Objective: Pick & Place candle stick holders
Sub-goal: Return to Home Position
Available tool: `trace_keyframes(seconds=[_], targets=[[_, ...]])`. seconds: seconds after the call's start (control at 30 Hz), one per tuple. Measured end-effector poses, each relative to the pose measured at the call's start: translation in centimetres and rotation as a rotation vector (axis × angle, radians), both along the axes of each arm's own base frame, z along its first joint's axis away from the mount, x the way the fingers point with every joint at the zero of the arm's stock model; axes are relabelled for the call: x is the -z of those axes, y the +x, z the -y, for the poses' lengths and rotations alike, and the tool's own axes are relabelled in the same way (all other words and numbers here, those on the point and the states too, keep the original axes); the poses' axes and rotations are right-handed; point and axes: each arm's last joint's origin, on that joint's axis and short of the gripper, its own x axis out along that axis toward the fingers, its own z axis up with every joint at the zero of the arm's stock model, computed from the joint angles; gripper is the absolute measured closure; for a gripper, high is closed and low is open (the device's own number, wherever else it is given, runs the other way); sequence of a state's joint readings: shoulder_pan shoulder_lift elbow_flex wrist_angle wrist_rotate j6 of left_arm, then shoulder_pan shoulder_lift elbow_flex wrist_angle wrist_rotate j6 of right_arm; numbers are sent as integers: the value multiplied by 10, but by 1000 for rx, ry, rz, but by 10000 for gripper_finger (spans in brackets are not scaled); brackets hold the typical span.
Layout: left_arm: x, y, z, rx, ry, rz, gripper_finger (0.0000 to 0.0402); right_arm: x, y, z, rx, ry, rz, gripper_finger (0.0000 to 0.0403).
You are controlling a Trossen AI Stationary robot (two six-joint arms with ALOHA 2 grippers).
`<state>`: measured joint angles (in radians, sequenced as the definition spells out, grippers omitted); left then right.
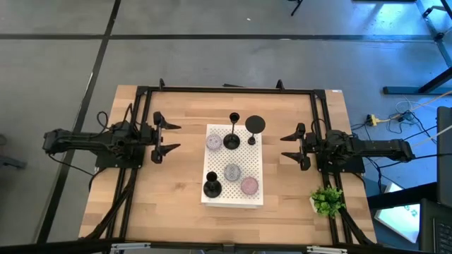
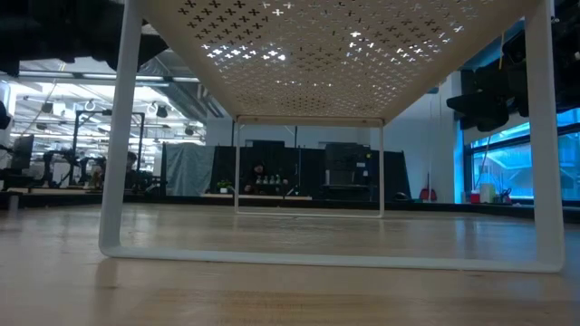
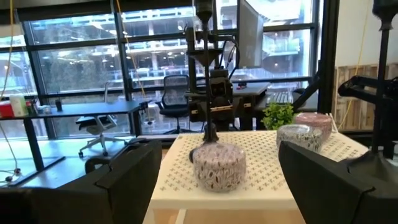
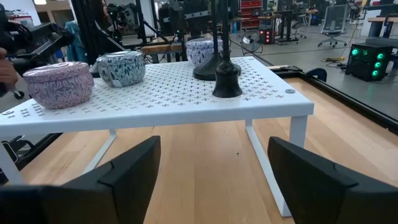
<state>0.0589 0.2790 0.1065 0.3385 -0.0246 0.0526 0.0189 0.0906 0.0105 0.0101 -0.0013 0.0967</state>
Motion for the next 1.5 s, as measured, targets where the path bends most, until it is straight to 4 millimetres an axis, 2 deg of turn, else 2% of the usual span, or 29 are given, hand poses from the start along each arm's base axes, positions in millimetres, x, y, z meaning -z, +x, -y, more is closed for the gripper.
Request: trace_keyframes(seconds=[0.17,0.27,0.43,0.53,0.83,1.0,1.5], targets=[[21,-5,-3,-86,-38,43,80,0,0,0,0,0,0,106],[21,-9,-4,-98,-43,50,80,0,0,0,0,0,0,106],[18,-12,-1,15,-20,81,80,0,0,0,3,0,0,106],[23,-12,0,30,-24,33,80,0,0,1,20,-1,0,106],[38,-11,-3,-65,-50,-120,80,0,0,1,24,-1,1,106],[47,-11,-5,-130,-122,-196,80,0,0,1,24,-1,2,106],[47,-11,-5,-126,-141,-195,80,0,0,1,24,-1,3,106]])
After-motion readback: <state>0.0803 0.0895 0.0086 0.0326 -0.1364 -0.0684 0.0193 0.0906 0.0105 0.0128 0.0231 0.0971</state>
